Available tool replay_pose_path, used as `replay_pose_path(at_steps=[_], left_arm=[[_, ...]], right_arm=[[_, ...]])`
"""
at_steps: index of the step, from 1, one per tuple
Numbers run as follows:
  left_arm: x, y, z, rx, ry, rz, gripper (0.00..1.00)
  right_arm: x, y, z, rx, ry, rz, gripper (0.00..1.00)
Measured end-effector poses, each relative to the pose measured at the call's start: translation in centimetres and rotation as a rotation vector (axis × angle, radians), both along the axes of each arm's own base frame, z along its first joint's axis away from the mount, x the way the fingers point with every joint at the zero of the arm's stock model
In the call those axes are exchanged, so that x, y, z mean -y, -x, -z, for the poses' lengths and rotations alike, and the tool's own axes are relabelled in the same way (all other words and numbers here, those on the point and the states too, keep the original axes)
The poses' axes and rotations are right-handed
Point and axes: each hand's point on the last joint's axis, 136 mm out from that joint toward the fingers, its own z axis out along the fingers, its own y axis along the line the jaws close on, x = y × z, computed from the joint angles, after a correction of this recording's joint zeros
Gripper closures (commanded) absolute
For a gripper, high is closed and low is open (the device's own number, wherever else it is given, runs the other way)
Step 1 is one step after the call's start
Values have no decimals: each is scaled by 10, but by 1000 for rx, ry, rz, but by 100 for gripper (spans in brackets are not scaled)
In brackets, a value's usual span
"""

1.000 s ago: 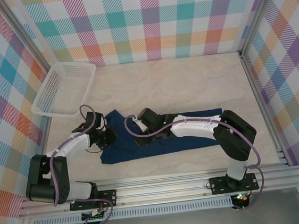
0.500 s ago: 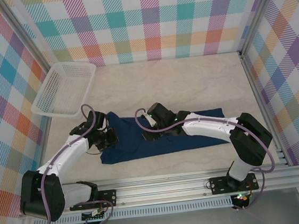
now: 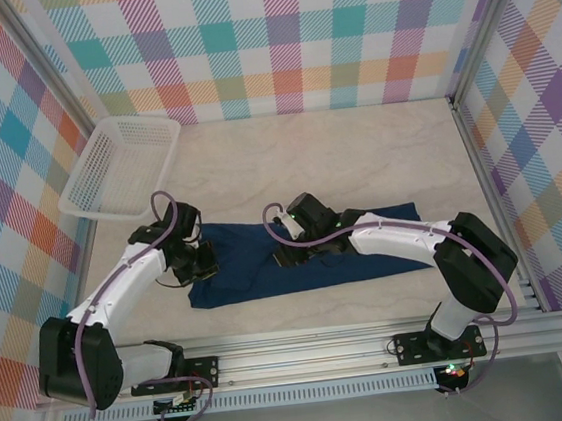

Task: Fold the inside-out t-shirt

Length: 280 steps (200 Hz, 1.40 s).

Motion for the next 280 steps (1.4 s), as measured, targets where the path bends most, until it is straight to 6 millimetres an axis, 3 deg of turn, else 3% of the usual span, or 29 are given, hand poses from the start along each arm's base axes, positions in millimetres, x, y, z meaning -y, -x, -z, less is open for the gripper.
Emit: replay_pose_path(at_steps=[35, 61, 81, 102, 131, 162, 218, 231, 280], left_arm=[[1, 1, 10, -44, -10, 3, 100], [0, 0, 14, -53, -21, 6, 95], [-3, 1, 20, -63, -39, 12, 86], [-7, 2, 25, -66, -62, 20, 70], [-13, -3, 24, -34, -95, 24, 58], [-27, -11, 14, 22, -114, -15, 54], [-49, -22, -5, 111, -113, -108, 52], [-50, -22, -6, 115, -112, -113, 52], [-51, -22, -7, 116, -111, -118, 52]], right_arm=[[-27, 24, -4, -65, -97, -76, 53], [-45, 44, 11, -149, -114, -113, 55], [-56, 55, 23, -218, -108, -115, 56], [-64, 63, 30, -256, -100, -119, 57], [-82, 66, 32, -251, -82, -130, 58], [-103, 62, 32, -204, -45, -129, 58], [-105, 54, 62, -165, 96, -107, 58], [-108, 53, 62, -146, 109, -112, 58], [-108, 50, 65, -86, 169, -112, 77]])
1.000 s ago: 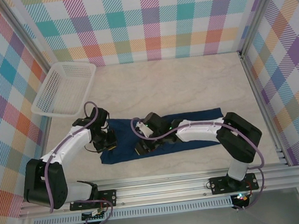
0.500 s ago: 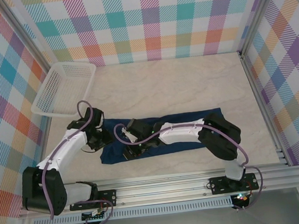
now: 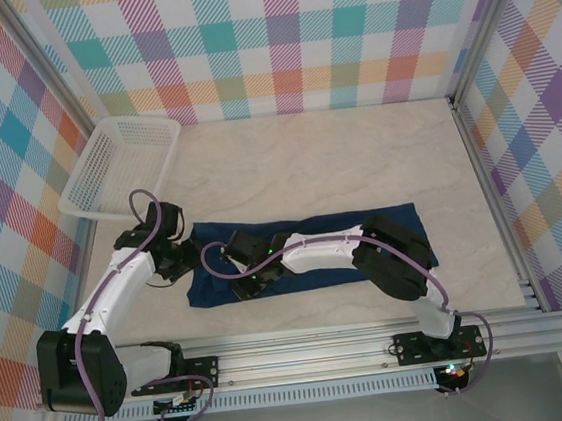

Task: Fold the inside-out t-shirt

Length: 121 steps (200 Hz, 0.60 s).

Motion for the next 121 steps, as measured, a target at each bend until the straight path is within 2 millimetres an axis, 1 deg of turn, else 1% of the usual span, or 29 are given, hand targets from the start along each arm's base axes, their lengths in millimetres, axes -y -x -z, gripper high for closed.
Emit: replay_pose_path(at_steps=[17, 40, 72, 93, 121], left_arm=[[0, 0, 0, 0, 1, 3, 52], [0, 0, 0, 0, 1, 4, 52], [0, 0, -1, 4, 1, 6, 52], [0, 1, -2, 7, 0, 10, 52], [-1, 2, -2, 5, -3, 16, 51]], right_arm=[[2, -2, 1, 8, 11, 8, 81], [4, -4, 2, 19, 21, 14, 90], [5, -5, -1, 26, 19, 22, 100], [7, -4, -7, 33, 16, 24, 100], [10, -3, -23, 42, -8, 25, 100]])
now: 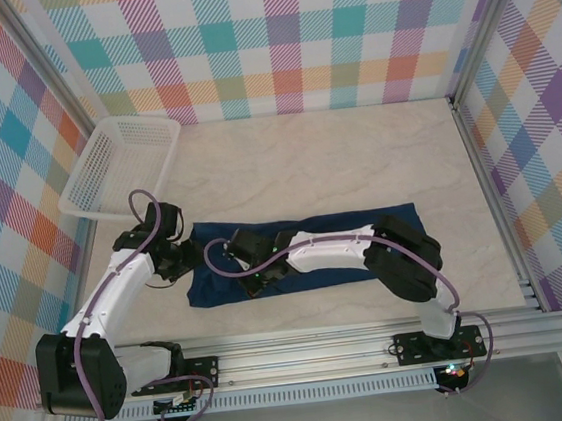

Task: Fold the inside-out t-shirt

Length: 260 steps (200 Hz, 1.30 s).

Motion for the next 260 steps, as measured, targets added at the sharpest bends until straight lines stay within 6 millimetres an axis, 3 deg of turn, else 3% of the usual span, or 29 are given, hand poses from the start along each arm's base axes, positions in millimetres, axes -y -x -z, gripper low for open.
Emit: replay_pose_path(at_steps=[27, 59, 174, 260], left_arm=[[-1, 0, 0, 0, -3, 4, 51], [-1, 0, 0, 1, -3, 9, 51], [11, 13, 10, -35, 43, 22, 52], [40, 11, 33, -13, 185, 15, 49]], right_arm=[[4, 5, -15, -8, -29, -2, 100], [15, 13, -19, -33, -27, 3, 100], [54, 17, -2, -54, 126, 52, 99], [56, 16, 3, -61, 139, 66, 98]])
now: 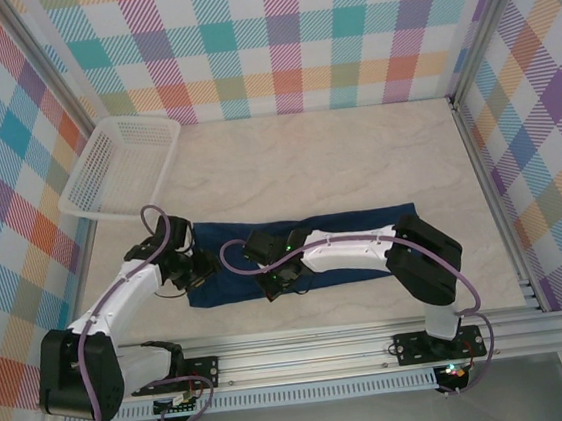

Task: Fold the inside-out t-shirt

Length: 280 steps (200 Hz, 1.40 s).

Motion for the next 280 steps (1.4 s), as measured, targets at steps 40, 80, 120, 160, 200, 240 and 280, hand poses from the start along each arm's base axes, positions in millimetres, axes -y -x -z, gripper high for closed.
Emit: replay_pose_path(at_steps=[40, 80, 120, 160, 200, 240, 280], left_arm=[[12, -11, 9, 32, 59, 6, 28], [24, -21, 17, 67, 122, 27, 28], [37, -28, 13, 97, 198, 55, 37], [40, -22, 7, 97, 217, 65, 47], [38, -7, 4, 58, 221, 62, 55], [37, 6, 2, 15, 232, 51, 64], [28, 17, 12, -48, 182, 20, 88]], right_arm=[[0, 0, 0, 0, -1, 0, 98], [-1, 0, 0, 1, -3, 0, 99], [-1, 0, 0, 0, -3, 1, 99], [-1, -1, 0, 0, -3, 5, 99], [-1, -1, 0, 0, -3, 5, 99], [-1, -1, 0, -1, -4, 6, 99], [-2, -1, 0, 1, -8, 5, 98]])
